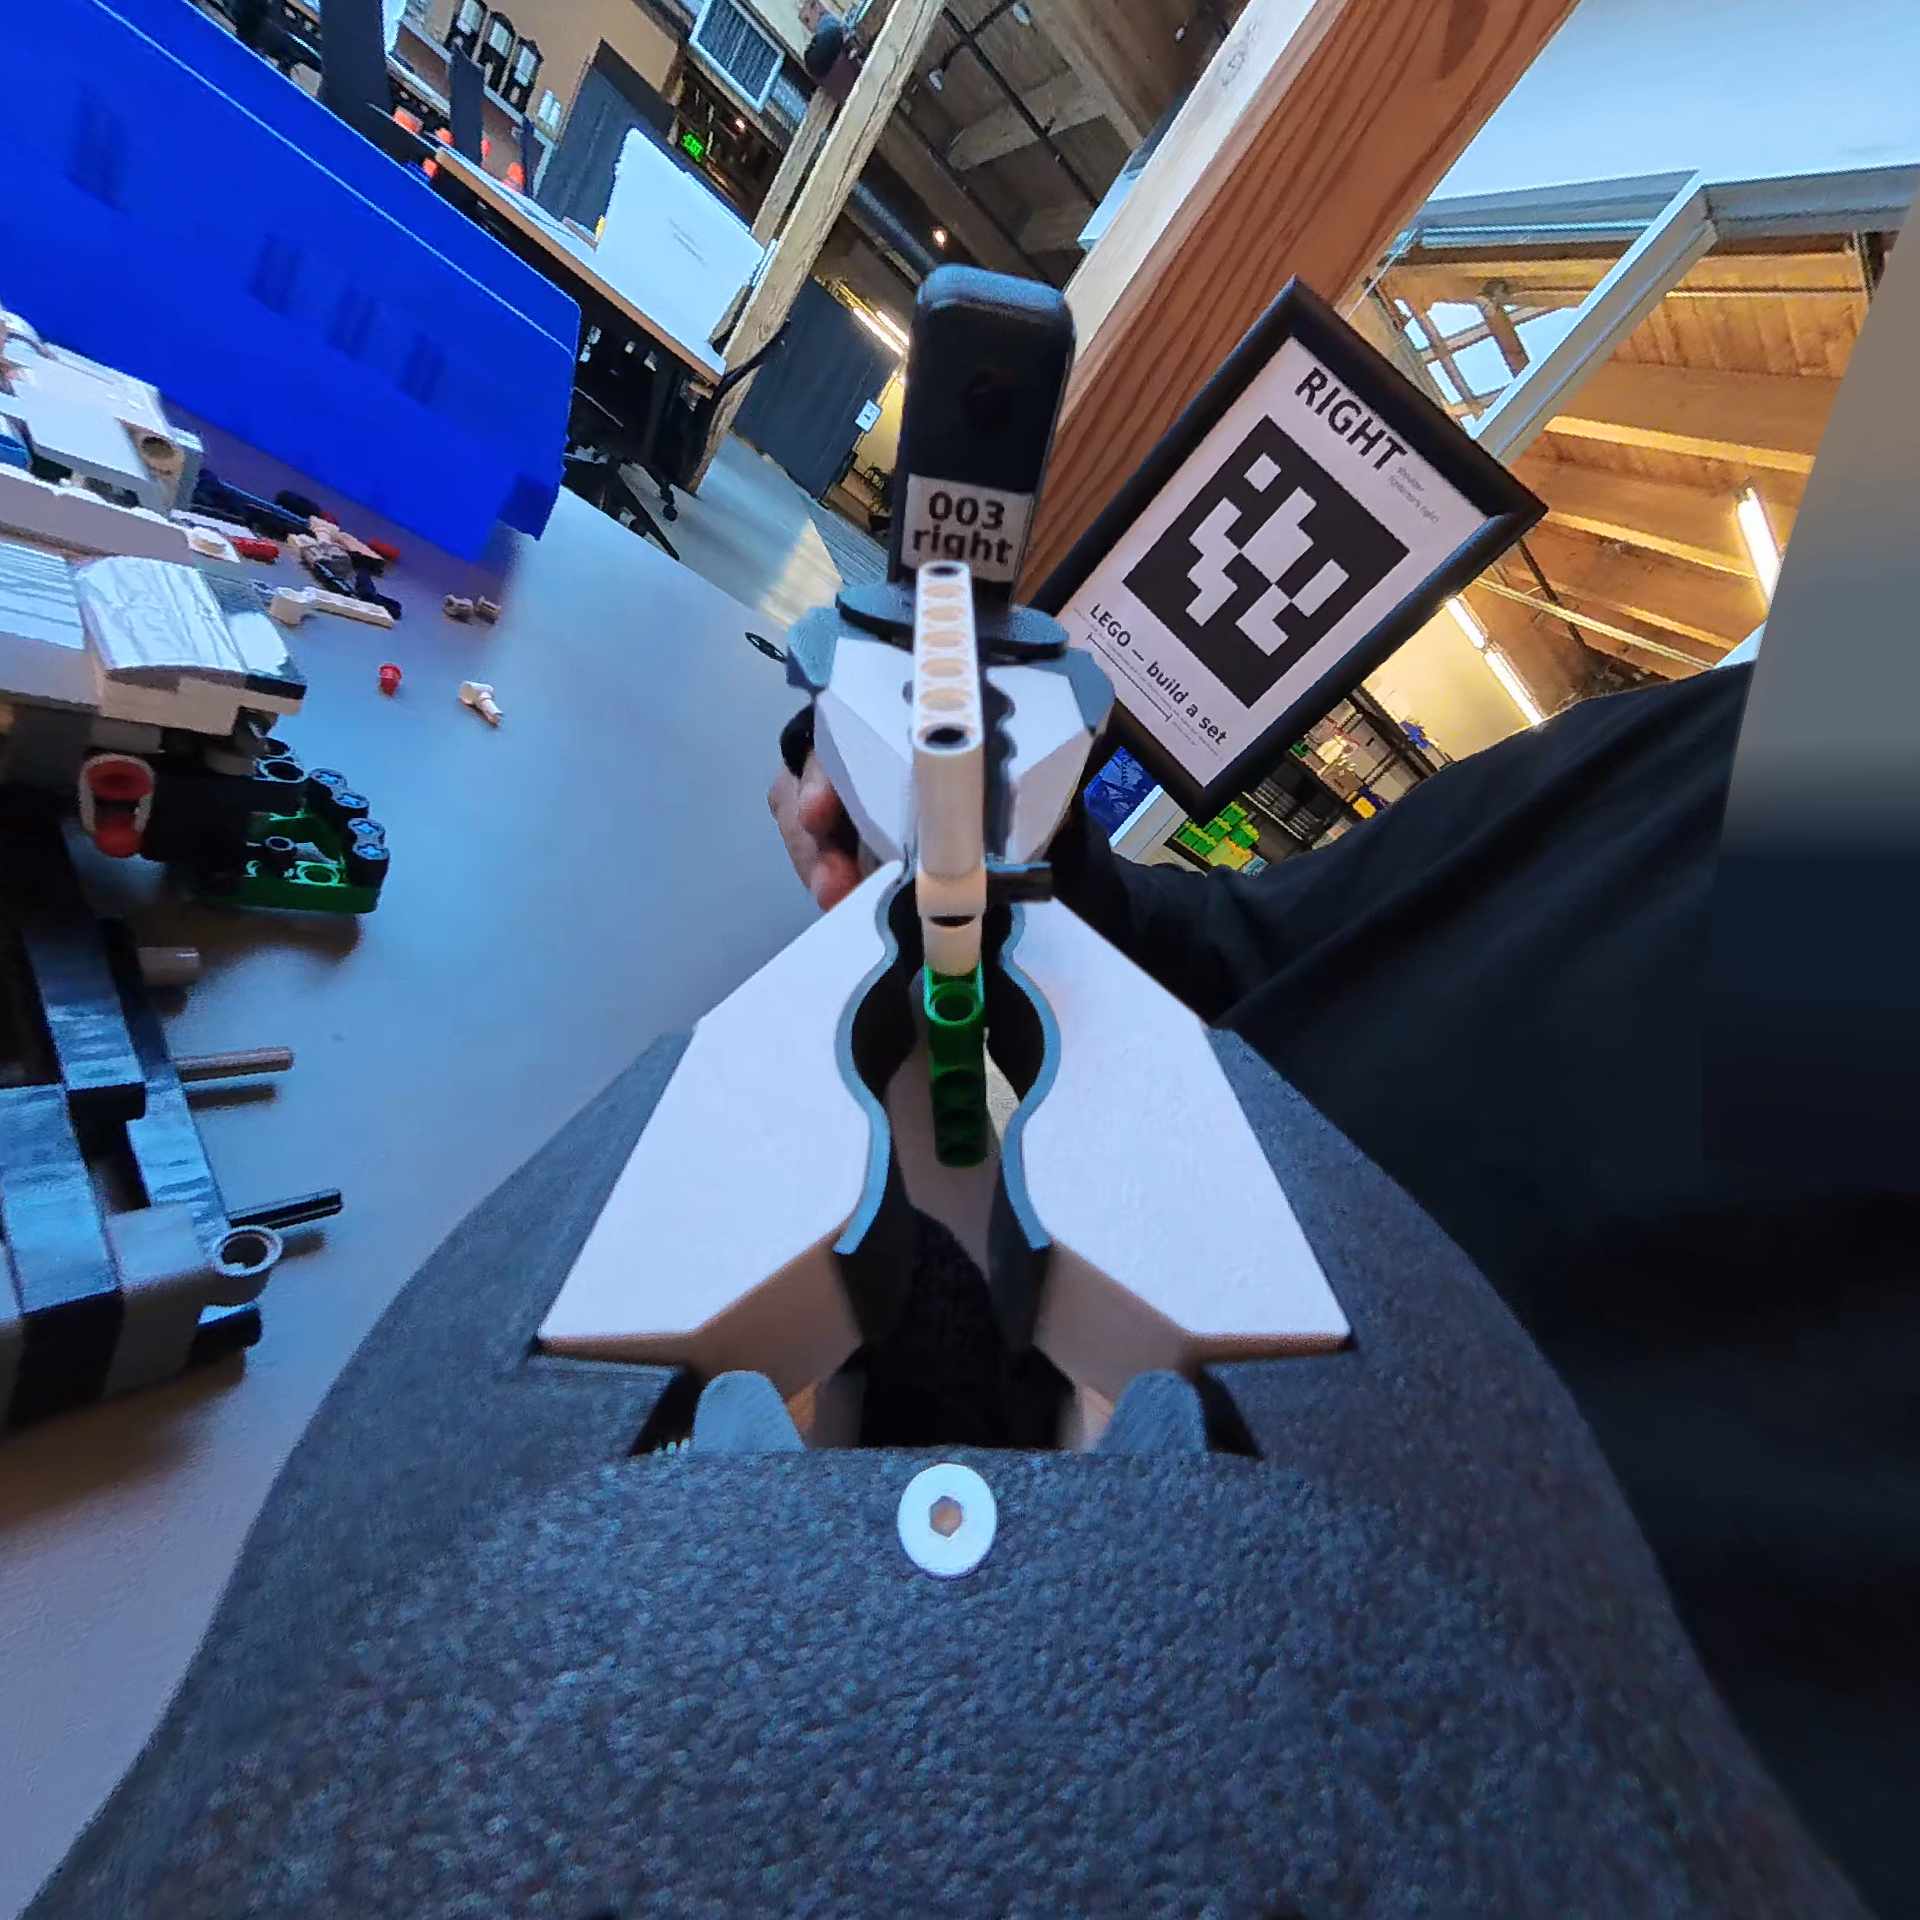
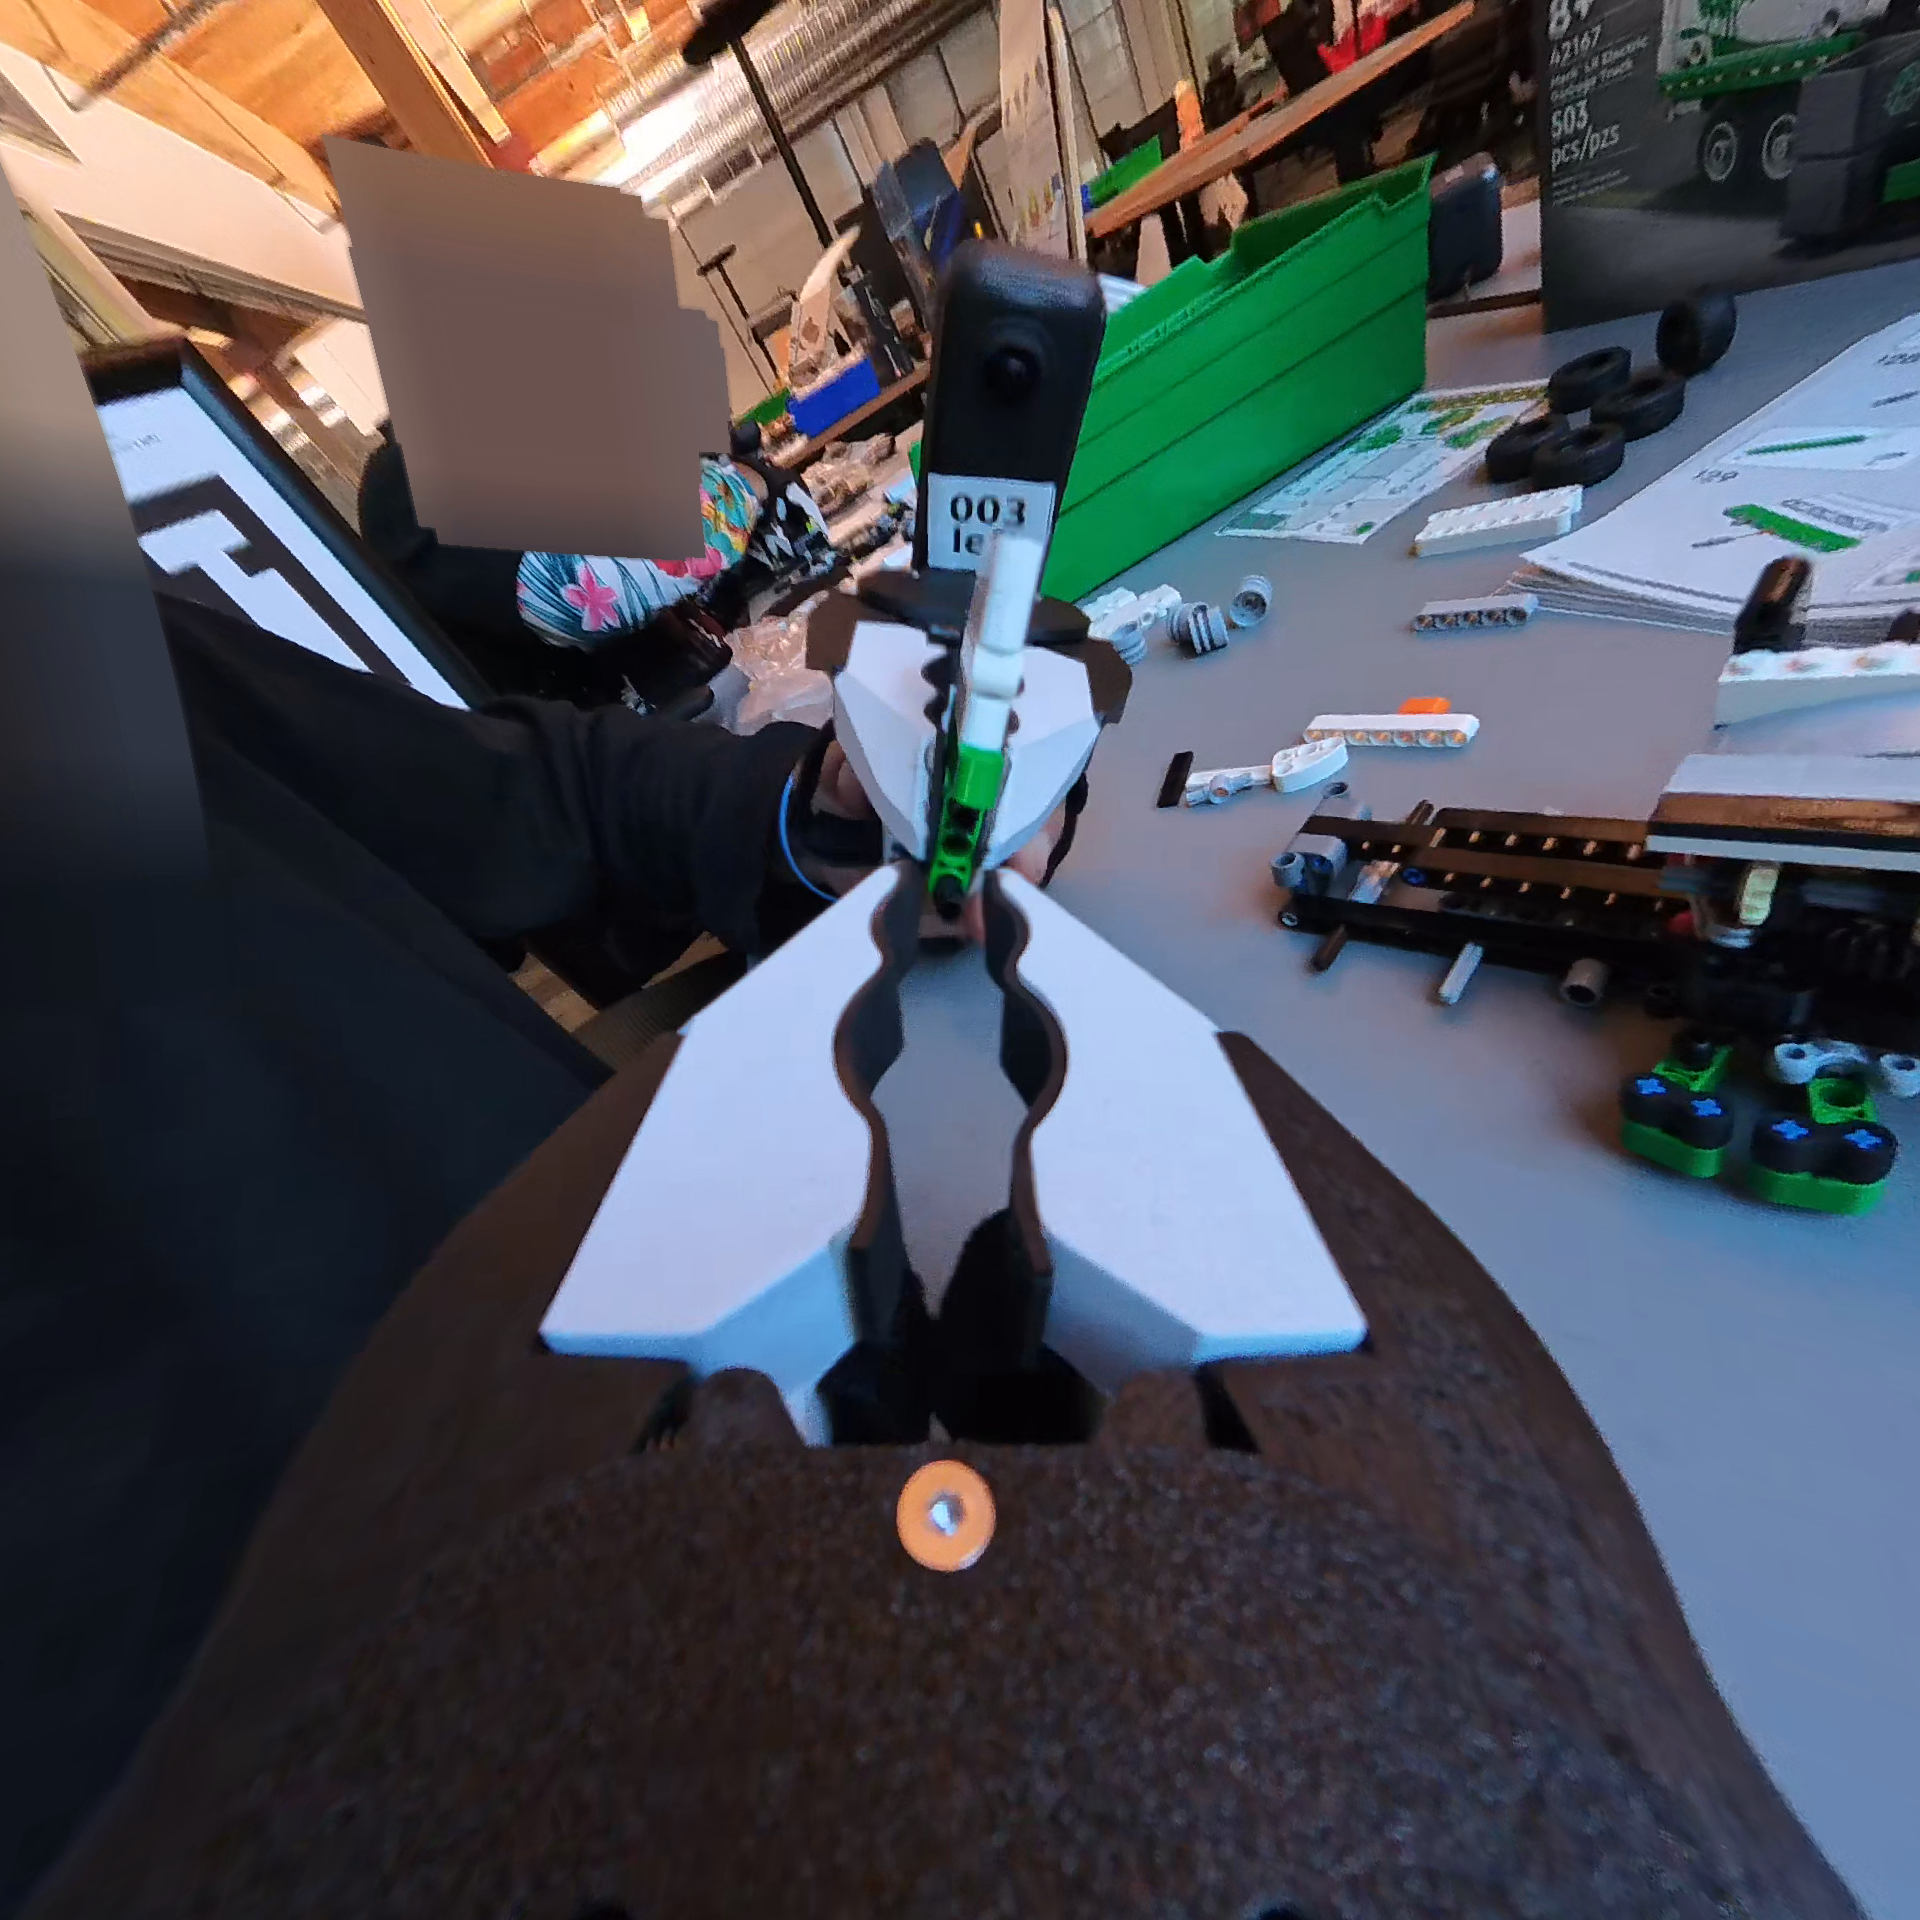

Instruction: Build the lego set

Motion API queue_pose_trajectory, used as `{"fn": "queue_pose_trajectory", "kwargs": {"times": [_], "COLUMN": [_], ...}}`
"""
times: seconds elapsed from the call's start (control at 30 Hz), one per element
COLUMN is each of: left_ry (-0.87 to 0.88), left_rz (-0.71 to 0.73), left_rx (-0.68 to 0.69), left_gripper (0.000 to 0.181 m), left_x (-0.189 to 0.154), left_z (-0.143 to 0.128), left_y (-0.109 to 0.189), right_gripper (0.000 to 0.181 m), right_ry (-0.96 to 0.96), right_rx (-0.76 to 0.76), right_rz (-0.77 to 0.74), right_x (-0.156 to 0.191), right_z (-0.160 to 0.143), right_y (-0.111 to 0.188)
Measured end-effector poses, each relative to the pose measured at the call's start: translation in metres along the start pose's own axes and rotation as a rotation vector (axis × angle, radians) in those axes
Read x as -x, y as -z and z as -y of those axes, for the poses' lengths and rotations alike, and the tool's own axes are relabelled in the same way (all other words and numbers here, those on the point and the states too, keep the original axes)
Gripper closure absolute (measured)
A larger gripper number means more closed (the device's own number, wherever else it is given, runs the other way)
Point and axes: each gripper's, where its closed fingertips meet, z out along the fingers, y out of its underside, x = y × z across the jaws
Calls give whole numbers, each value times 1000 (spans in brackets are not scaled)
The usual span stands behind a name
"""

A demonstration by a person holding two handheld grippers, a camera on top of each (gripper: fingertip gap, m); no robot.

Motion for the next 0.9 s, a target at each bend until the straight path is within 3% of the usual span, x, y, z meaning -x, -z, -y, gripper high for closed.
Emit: {"fn": "queue_pose_trajectory", "kwargs": {"times": [0.1, 0.9], "left_ry": [-10, 0], "left_rz": [1, 20], "left_rx": [1, 14], "left_gripper": [175, 175], "left_x": [-1, 2], "left_z": [-1, -3], "left_y": [-1, -4], "right_gripper": [172, 178], "right_ry": [-4, 21], "right_rx": [-38, 51], "right_rz": [14, 14], "right_x": [0, -1], "right_z": [7, -9], "right_y": [9, 4]}}
